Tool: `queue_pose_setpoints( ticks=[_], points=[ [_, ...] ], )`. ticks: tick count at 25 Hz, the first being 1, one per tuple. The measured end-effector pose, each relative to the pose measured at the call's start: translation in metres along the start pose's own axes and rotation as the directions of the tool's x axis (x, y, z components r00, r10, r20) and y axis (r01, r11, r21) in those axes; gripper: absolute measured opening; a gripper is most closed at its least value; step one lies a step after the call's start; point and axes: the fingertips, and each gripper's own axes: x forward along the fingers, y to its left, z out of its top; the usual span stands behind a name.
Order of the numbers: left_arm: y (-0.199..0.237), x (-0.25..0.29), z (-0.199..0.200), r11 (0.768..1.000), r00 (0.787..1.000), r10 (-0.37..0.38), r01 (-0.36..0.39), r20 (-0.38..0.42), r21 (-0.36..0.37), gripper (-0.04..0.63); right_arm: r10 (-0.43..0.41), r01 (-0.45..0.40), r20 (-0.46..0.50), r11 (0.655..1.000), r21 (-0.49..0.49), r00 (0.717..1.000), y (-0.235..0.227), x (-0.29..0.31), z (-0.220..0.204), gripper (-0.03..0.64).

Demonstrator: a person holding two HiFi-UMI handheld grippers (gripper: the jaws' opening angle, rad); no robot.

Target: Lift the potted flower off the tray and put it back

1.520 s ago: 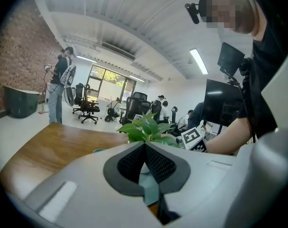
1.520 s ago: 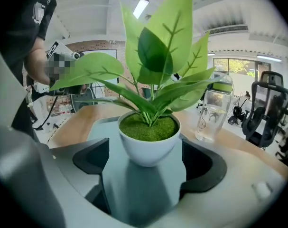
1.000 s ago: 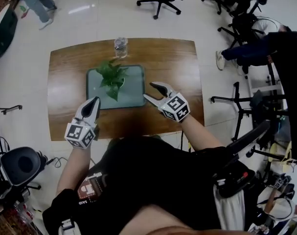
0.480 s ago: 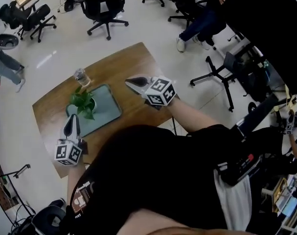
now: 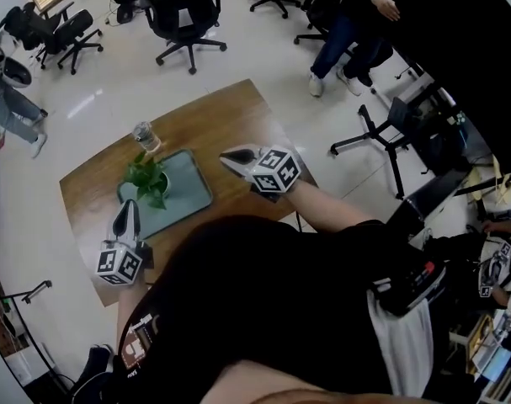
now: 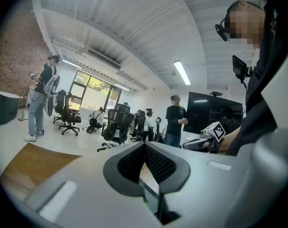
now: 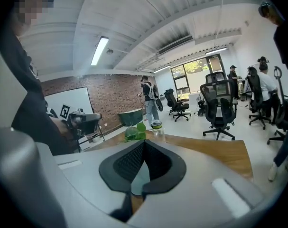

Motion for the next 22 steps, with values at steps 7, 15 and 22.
queue_pose_setpoints(
  ticks=[7, 15, 22],
  points=[
    [-0.003, -0.007, -0.006, 1.0, 1.0, 0.017, -0.017, -0.014, -0.019, 0.002, 0.018, -0.018, -0.008, 1.0, -0.015, 1.0, 0.002, 0.004, 0.005, 0.011],
    [-0.003, -0.003, -0.011, 1.0, 1.0, 0.007, -0.007, -0.018, -0.026, 0.002, 0.011, -0.011, -0.014, 1.0, -0.02, 1.0, 0.0, 0.0, 0.0, 0.012],
    [-0.008, -0.008, -0.016, 0.999, 0.999, 0.009, -0.01, -0.035, -0.04, 0.002, 0.014, -0.015, -0.018, 1.0, -0.014, 1.0, 0.001, -0.005, -0.005, 0.012]
  ],
)
